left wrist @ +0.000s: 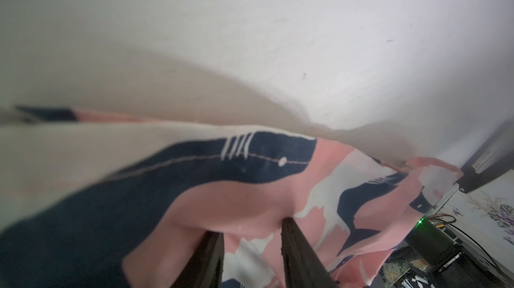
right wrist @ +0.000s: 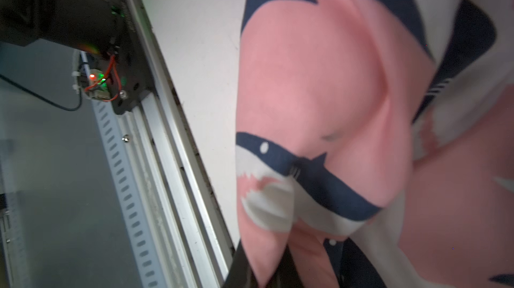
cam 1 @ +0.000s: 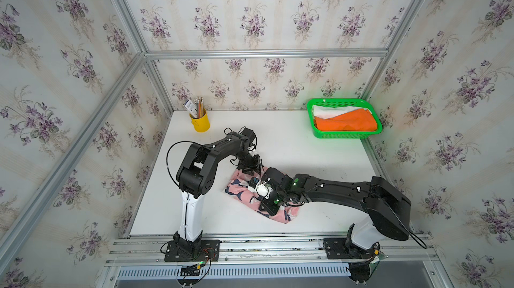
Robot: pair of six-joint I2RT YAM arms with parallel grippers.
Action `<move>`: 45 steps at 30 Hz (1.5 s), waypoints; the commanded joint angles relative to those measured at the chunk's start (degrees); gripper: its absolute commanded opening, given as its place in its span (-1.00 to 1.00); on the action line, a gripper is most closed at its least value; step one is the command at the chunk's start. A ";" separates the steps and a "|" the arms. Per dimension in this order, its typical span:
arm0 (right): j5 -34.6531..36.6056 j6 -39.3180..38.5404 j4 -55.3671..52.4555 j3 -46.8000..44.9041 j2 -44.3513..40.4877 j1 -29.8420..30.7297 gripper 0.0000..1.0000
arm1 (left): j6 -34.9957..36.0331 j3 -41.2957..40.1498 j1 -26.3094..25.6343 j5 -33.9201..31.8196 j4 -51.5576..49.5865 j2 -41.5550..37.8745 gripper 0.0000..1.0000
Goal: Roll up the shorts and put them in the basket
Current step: Roll the shorts at the center of the board.
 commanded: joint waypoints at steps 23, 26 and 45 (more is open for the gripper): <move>-30.84 13.11 11.11 -1.79 21.32 -24.16 -0.66 | 0.39 -5.46 -0.08 -18.70 -8.44 -26.82 0.09; -29.26 14.48 11.53 -2.76 22.78 -26.07 -0.57 | -4.03 -12.40 0.28 -16.50 -5.56 -32.85 0.41; -9.56 6.52 -0.99 -1.12 12.18 -25.63 -0.02 | -14.88 -25.57 3.94 -7.93 16.37 -26.54 -0.09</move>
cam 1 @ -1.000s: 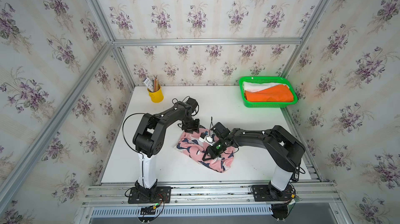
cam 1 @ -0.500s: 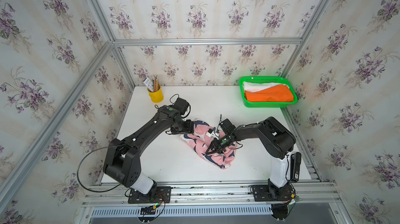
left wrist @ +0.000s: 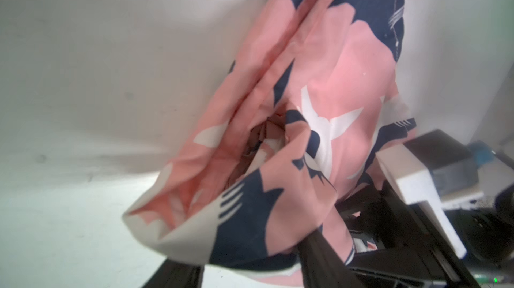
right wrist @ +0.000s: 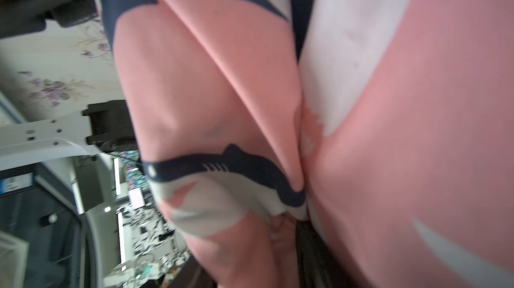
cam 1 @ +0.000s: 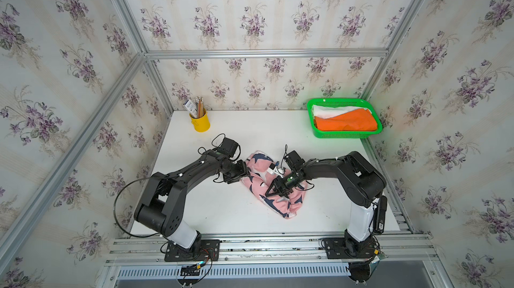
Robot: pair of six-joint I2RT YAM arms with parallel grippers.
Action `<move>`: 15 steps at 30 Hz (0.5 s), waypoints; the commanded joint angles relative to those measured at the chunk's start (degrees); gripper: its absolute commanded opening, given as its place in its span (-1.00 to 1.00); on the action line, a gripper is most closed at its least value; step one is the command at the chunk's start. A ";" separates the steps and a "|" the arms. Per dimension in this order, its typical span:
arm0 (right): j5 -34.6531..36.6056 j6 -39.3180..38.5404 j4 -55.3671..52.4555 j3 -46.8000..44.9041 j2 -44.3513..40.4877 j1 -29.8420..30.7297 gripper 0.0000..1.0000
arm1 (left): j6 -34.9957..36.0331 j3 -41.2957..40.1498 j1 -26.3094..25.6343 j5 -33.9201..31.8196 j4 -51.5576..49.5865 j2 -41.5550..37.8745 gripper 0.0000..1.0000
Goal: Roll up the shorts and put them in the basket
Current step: Roll the shorts at the center of the board.
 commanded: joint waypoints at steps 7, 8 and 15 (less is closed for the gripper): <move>59.92 -4.09 -22.16 9.87 -13.95 13.64 0.40 | 4.38 3.64 0.45 -0.39 -2.26 4.21 -0.15; 64.61 -3.92 -23.23 10.76 -14.48 15.96 0.44 | 4.43 3.76 0.43 -0.27 -2.31 4.55 -0.15; 78.10 -5.30 -26.13 15.92 -11.36 31.05 0.61 | 4.96 4.99 0.42 0.34 -3.00 5.71 -0.15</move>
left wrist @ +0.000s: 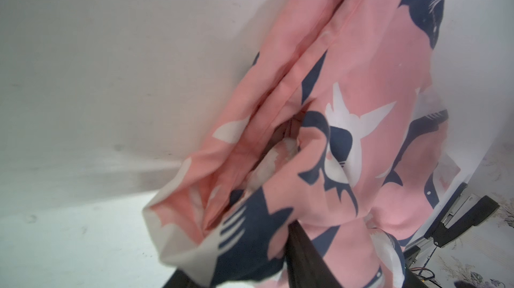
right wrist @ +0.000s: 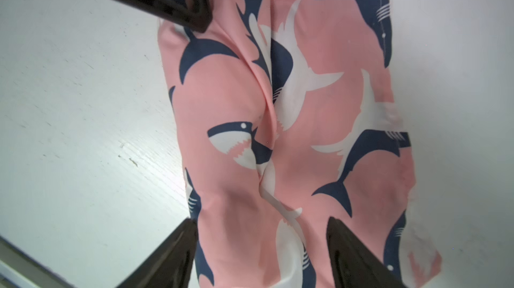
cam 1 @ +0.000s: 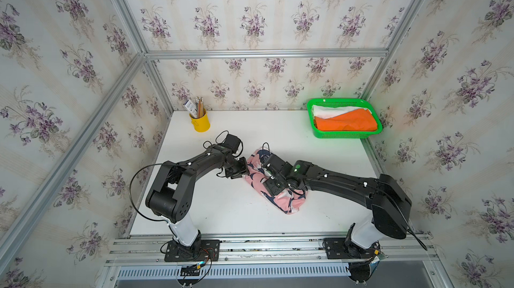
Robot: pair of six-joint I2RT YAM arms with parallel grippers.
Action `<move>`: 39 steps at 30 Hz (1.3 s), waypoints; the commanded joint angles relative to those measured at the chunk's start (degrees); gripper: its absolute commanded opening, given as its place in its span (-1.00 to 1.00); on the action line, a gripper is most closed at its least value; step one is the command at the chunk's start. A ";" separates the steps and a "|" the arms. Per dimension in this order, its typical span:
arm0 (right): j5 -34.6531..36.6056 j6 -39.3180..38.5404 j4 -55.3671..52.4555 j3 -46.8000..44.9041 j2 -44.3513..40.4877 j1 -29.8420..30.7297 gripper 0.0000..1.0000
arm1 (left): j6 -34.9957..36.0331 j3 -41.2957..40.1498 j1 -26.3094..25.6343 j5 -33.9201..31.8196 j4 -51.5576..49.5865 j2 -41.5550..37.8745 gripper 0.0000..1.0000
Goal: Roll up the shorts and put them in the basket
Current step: Roll the shorts at the center of the board.
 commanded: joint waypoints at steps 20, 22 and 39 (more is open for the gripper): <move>1.07 -2.77 5.02 -2.22 9.59 7.78 -0.28 | 2.25 -0.32 1.77 -3.17 -4.43 -7.02 0.02; -11.69 -2.39 6.45 -2.19 7.96 5.93 -0.30 | 2.64 -0.28 2.52 -5.21 -6.03 -9.62 0.04; -56.18 6.63 21.34 -11.45 13.64 -19.78 -0.22 | 3.85 1.36 1.11 -7.31 -11.59 -18.18 0.18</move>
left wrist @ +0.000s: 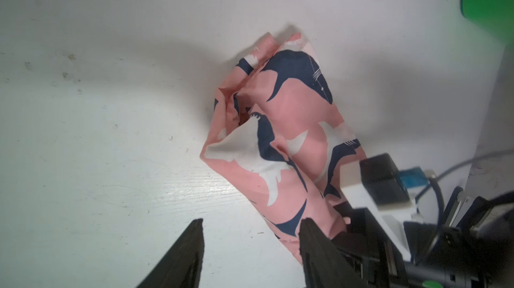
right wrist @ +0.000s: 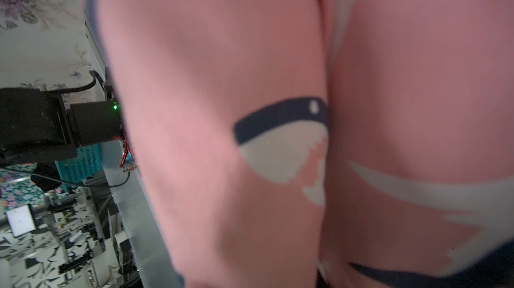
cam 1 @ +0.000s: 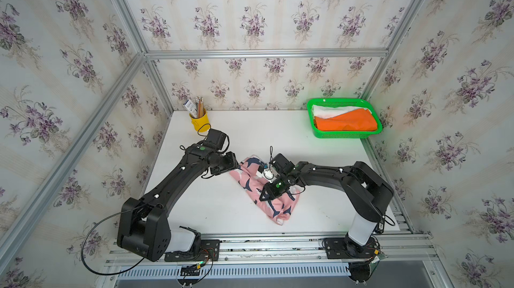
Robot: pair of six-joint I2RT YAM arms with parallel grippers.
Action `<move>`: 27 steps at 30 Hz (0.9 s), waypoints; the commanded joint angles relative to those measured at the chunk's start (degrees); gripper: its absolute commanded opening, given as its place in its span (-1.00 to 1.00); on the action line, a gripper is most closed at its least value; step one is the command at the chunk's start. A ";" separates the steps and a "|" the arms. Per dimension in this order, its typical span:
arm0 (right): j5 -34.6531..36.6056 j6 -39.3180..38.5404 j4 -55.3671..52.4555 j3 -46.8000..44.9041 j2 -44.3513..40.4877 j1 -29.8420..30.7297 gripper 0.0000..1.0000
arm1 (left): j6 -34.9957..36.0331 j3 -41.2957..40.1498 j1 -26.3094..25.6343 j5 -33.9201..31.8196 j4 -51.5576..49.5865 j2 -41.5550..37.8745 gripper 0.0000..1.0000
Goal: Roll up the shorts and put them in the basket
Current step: Roll the shorts at the center of the board.
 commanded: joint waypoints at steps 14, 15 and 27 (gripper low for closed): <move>28.48 -1.59 -14.90 3.48 -13.23 0.26 0.33 | 5.01 11.69 -5.26 -0.99 1.36 24.34 -0.13; 30.28 -2.05 -16.71 4.60 -14.58 1.44 0.33 | 5.22 12.04 -5.26 -0.83 1.52 25.58 -0.13; 56.76 -16.61 -18.65 10.35 -13.47 19.48 0.63 | 7.03 14.14 -5.18 0.14 1.40 31.24 -0.12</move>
